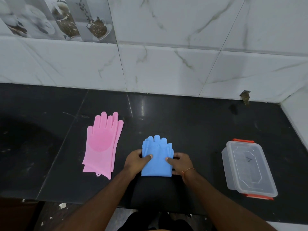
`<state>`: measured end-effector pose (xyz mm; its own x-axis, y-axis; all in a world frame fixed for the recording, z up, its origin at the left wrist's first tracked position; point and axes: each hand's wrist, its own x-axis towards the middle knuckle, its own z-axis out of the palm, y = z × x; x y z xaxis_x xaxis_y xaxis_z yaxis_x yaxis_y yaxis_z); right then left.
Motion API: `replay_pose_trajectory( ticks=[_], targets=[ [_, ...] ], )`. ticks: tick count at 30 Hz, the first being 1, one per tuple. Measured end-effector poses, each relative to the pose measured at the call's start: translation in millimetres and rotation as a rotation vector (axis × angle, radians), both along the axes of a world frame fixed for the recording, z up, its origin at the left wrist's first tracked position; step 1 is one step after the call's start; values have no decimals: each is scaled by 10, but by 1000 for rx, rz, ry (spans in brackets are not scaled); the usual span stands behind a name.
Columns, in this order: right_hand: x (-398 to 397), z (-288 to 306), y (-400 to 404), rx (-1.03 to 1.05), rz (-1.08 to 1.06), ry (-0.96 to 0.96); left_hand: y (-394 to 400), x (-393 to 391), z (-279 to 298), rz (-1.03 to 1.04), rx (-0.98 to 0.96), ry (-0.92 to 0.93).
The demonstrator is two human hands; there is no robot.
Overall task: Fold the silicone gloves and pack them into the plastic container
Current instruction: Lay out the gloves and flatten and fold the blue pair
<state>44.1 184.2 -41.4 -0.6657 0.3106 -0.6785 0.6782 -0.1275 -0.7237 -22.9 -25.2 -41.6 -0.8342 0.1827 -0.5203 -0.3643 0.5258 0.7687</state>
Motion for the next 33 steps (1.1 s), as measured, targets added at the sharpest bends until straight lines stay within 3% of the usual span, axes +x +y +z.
replay_pose_trajectory(
  ticks=[7, 13, 20, 29, 33],
  targets=[
    [-182, 149, -72, -57, -33, 112, -68, -212, 78, 133, 169, -19],
    [-225, 60, -125, 202, 87, -10, -184, -316, -74, 11, -120, 39],
    [-224, -43, -93, 381, 145, 5, -194, -346, -52, -119, -359, 141],
    [-281, -132, -129, 474, 182, -16, -155, -446, -46, -248, -479, 77],
    [-235, -65, -121, 461, 184, 6, -128, -512, 57, -279, -530, 171]
  ],
)
